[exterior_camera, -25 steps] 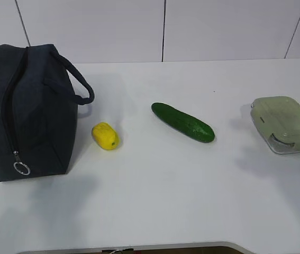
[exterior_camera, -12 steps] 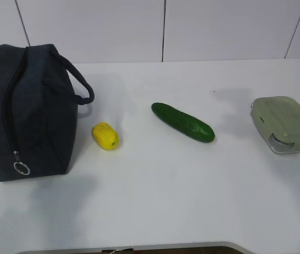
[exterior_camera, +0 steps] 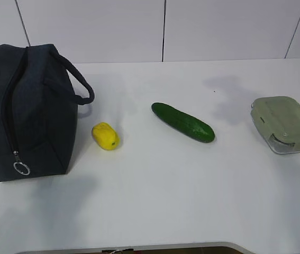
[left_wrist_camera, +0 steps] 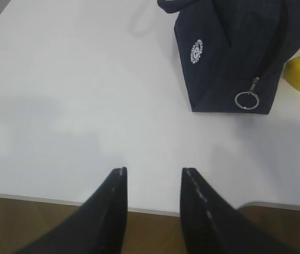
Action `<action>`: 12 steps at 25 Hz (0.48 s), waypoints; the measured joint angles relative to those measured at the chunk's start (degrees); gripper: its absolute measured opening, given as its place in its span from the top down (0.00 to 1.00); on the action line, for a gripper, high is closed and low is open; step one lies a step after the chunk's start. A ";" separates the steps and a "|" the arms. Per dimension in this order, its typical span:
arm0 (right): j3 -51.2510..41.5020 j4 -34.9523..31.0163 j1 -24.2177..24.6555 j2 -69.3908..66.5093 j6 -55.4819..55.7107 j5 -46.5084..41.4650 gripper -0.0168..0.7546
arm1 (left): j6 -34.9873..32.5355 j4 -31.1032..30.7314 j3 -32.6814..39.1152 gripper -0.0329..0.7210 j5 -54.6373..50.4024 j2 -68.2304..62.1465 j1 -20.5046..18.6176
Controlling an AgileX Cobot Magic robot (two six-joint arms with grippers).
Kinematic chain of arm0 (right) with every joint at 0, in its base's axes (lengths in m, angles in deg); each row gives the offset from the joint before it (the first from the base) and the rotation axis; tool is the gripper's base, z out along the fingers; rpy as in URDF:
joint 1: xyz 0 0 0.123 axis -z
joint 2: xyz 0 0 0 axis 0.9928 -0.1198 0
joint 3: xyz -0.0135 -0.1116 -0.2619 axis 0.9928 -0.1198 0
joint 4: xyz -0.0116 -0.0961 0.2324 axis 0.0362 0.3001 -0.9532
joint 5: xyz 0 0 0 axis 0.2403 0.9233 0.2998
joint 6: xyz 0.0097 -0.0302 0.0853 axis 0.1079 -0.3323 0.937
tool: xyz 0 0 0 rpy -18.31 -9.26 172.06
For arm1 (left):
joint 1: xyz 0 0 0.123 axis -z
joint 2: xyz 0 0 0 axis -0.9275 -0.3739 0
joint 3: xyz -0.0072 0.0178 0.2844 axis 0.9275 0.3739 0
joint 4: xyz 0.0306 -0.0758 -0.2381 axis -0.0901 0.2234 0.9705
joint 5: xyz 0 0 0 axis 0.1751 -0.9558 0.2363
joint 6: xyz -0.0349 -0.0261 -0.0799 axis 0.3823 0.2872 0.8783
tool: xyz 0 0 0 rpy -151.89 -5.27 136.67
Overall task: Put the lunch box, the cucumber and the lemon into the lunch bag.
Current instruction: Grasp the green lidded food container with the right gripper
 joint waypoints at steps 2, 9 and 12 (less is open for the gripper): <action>0.66 -0.13 0.46 -1.58 -0.39 -0.47 0.25 | 0.00 0.00 0.00 0.64 0.00 0.00 0.00; 3.96 -7.68 7.91 -6.41 -7.37 -2.72 0.25 | 0.00 0.00 0.00 0.64 0.00 0.00 0.00; 5.91 -14.59 11.73 -9.38 -12.87 -4.55 0.25 | 0.00 0.00 0.00 0.64 0.00 0.00 0.00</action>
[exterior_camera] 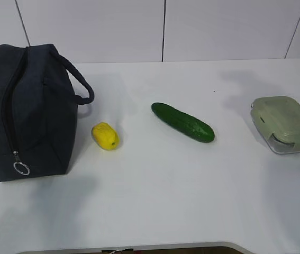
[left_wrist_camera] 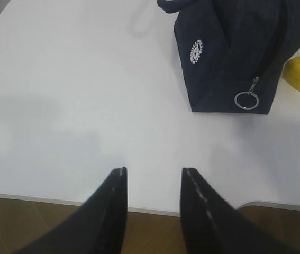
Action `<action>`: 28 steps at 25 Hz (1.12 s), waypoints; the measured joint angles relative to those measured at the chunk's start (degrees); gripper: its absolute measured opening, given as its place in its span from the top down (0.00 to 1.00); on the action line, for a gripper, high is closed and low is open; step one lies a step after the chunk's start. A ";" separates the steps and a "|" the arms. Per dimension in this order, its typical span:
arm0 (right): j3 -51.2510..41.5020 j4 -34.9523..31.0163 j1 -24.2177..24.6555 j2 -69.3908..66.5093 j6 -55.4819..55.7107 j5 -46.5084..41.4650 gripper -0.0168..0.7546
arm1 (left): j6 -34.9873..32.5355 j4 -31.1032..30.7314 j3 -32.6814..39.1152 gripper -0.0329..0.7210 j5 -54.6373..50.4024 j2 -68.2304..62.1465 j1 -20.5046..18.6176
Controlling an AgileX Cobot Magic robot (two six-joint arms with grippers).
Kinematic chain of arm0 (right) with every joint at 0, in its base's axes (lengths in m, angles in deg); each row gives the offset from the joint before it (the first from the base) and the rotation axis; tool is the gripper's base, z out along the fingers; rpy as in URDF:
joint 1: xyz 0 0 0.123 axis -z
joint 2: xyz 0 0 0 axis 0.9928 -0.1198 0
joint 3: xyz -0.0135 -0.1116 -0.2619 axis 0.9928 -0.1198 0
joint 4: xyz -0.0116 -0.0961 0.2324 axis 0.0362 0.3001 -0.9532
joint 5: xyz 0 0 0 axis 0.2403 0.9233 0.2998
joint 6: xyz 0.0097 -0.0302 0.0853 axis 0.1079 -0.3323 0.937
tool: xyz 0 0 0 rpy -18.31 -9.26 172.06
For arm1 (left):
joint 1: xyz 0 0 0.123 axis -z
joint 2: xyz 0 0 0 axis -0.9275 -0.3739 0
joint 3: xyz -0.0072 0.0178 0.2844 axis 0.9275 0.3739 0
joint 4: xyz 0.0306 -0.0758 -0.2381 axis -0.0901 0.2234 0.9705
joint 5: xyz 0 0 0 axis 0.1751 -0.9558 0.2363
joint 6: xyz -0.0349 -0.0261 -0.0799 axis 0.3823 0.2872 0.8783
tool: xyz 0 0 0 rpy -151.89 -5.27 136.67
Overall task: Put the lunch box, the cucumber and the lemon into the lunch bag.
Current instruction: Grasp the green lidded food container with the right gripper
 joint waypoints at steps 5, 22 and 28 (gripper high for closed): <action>4.26 -5.28 3.32 -7.17 -6.75 -4.57 0.25 | 0.00 0.00 0.00 0.64 0.00 0.00 0.00; 22.90 -13.07 13.26 -31.23 -13.19 -9.51 0.25 | 0.00 0.00 0.00 0.64 0.00 0.00 0.00; 20.93 -18.80 14.59 -33.09 -17.22 -9.29 0.25 | 0.00 0.00 0.00 0.64 0.00 0.00 0.00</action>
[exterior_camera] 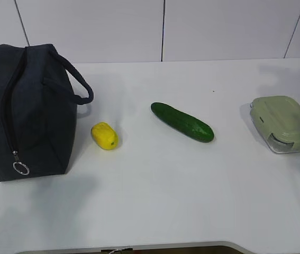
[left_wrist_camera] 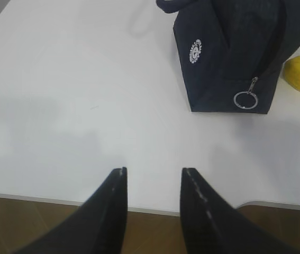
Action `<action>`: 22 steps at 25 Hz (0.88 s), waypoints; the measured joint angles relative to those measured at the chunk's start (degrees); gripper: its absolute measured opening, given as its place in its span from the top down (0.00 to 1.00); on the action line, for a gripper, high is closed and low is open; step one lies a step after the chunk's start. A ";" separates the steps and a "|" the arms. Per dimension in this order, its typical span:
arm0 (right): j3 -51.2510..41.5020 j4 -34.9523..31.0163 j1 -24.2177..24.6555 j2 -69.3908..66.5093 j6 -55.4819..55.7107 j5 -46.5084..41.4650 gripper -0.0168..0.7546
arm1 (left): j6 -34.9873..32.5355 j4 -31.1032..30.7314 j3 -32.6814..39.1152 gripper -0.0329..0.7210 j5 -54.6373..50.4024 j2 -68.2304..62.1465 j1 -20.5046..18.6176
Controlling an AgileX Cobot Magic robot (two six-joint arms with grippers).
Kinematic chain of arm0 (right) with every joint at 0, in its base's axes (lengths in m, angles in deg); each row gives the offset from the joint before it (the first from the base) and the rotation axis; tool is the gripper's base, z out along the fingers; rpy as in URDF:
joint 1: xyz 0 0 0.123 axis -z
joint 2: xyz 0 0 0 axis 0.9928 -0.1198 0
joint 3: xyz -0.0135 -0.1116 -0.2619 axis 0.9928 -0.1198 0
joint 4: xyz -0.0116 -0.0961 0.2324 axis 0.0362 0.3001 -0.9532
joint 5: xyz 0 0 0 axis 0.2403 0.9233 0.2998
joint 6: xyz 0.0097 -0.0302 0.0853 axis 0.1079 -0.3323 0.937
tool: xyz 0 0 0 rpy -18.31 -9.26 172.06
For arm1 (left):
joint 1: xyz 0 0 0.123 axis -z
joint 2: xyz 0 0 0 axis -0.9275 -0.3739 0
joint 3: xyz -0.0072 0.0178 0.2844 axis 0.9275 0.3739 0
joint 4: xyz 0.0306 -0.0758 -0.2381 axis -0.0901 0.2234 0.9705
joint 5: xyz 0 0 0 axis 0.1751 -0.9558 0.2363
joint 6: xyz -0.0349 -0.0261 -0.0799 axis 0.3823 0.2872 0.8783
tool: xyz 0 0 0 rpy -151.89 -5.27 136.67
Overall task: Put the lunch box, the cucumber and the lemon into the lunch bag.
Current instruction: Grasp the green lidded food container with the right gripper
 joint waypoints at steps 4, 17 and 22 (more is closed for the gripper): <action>-5.43 -1.78 0.00 -0.33 -4.11 0.00 0.25 | 0.00 0.00 0.00 0.64 0.00 0.00 0.00; -8.17 -7.88 3.29 -4.28 -13.69 0.55 0.25 | 0.00 0.00 0.00 0.64 0.00 0.00 0.00; -8.17 -11.03 3.54 -6.59 -15.77 0.63 0.25 | 0.00 0.00 0.00 0.64 0.00 0.00 0.00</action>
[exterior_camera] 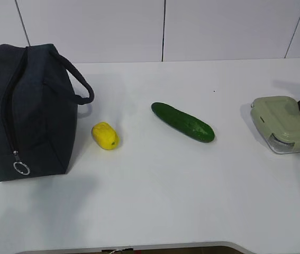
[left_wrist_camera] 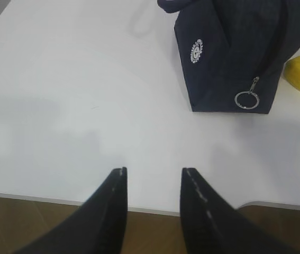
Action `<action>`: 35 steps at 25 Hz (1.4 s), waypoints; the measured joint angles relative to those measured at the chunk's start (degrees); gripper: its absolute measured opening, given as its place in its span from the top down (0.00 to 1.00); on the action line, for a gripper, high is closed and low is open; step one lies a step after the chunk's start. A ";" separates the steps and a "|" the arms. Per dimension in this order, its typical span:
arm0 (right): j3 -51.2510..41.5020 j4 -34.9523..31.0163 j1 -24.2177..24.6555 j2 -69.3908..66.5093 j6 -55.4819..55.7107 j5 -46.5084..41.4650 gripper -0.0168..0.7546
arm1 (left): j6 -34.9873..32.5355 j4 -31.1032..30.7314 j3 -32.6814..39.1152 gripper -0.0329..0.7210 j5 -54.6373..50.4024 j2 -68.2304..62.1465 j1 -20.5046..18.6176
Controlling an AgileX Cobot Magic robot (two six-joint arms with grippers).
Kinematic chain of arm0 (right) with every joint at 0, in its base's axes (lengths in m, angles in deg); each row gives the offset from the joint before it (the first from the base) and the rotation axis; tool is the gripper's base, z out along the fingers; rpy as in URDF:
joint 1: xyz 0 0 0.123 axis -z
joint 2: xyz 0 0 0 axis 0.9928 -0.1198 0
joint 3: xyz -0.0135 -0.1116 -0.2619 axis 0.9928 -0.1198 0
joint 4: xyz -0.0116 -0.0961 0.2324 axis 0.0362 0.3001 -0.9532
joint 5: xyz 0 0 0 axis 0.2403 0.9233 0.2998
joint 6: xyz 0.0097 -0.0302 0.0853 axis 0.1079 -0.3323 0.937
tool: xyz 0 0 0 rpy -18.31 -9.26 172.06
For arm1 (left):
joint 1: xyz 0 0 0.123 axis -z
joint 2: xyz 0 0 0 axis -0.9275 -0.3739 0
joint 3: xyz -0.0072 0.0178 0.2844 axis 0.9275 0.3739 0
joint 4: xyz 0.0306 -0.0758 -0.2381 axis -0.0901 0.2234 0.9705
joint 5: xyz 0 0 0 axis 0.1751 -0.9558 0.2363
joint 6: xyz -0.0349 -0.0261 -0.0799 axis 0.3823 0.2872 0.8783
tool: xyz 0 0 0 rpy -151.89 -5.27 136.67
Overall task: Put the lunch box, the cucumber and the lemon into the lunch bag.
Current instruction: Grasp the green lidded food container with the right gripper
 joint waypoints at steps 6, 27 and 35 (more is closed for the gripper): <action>0.00 -4.03 1.05 -3.01 -3.08 0.59 0.25 | 0.00 0.00 0.00 0.64 0.00 0.00 0.00; 0.00 -11.74 4.82 -5.80 -2.43 0.88 0.25 | 0.00 0.00 0.00 0.64 0.00 0.00 0.00; -0.13 -12.16 4.82 -5.80 -1.11 0.88 0.25 | 0.00 0.00 0.00 0.64 0.00 0.00 0.00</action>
